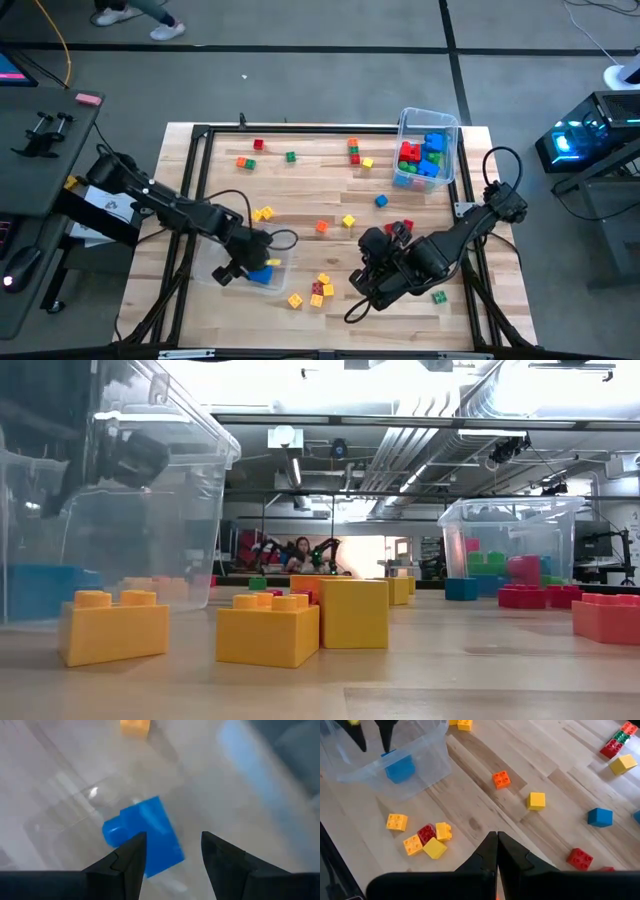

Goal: Sort blocks by size
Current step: Put the large blue game piece into the right transparent bin

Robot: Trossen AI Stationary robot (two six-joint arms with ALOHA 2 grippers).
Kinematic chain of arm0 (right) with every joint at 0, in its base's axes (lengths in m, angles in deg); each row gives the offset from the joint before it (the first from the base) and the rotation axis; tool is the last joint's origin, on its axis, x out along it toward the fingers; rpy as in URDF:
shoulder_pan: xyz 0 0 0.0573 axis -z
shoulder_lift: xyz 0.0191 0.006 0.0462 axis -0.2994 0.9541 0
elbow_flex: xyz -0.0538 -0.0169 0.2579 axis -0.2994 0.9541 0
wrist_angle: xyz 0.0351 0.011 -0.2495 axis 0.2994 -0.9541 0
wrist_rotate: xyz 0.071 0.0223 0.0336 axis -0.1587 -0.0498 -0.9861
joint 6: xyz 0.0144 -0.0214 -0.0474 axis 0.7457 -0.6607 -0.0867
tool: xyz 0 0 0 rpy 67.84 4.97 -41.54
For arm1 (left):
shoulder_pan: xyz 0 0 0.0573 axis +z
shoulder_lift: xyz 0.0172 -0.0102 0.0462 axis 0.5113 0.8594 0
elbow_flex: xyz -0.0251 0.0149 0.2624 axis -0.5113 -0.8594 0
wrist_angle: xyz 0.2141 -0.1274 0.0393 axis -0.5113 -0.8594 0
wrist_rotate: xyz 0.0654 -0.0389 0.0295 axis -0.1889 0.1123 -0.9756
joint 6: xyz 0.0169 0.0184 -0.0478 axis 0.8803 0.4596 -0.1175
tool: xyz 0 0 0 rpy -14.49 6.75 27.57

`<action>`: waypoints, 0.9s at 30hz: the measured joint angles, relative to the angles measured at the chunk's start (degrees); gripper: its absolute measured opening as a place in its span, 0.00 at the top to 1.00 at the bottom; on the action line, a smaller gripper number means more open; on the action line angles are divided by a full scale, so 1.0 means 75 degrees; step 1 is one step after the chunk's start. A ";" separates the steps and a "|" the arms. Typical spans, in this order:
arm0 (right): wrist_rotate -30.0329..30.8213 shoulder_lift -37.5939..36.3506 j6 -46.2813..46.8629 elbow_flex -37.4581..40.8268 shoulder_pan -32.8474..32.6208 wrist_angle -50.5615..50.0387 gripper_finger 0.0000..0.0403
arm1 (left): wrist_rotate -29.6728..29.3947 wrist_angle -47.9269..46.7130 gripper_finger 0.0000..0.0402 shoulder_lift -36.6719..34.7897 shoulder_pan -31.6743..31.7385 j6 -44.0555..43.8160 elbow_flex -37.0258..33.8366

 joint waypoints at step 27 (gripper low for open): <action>0.0006 0.0003 -0.0057 0.0000 0.0009 0.0021 1.00 | -0.1148 0.2077 0.57 -0.0051 -0.0134 -0.0131 -0.1608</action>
